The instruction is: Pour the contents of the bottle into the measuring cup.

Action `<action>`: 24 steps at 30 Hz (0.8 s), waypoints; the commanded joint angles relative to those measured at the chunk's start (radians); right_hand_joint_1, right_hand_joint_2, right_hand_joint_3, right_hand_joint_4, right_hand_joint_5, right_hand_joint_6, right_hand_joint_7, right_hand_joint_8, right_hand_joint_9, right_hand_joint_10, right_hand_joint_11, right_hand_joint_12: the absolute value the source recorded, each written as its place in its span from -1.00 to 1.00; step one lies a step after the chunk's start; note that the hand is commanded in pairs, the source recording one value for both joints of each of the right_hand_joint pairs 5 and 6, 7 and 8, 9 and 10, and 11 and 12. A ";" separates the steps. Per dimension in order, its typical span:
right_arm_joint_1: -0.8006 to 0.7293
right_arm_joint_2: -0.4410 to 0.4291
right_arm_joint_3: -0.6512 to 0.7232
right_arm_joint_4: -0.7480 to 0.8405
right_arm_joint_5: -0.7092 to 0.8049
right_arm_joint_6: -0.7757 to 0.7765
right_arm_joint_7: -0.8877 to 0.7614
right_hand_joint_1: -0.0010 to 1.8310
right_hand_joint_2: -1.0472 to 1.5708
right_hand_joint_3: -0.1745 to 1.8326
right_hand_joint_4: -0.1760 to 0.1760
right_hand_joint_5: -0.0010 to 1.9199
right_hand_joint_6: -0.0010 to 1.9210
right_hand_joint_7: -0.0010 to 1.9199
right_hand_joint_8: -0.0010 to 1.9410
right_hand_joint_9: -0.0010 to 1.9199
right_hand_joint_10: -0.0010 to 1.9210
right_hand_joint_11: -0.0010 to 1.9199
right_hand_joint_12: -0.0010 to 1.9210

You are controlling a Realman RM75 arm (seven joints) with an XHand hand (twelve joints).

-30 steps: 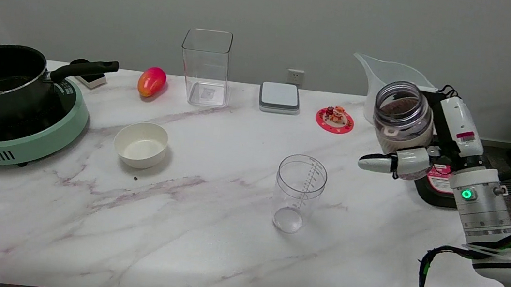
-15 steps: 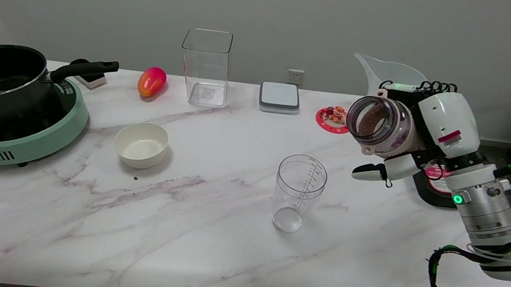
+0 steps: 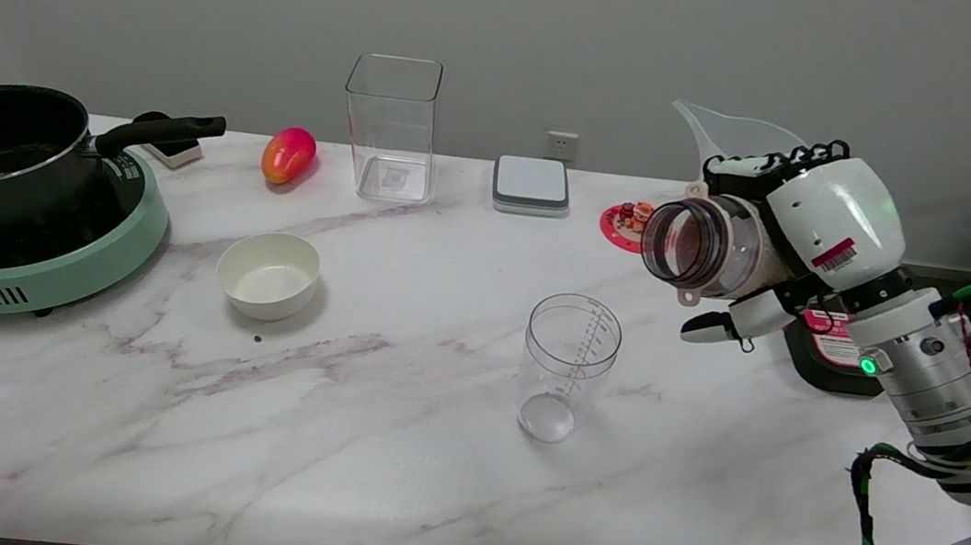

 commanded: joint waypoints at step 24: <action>0.053 0.063 0.021 0.065 -0.411 -0.139 0.139 0.49 0.85 -0.56 0.00 1.00 1.00 0.94 0.92 0.63 0.62 0.41 0.41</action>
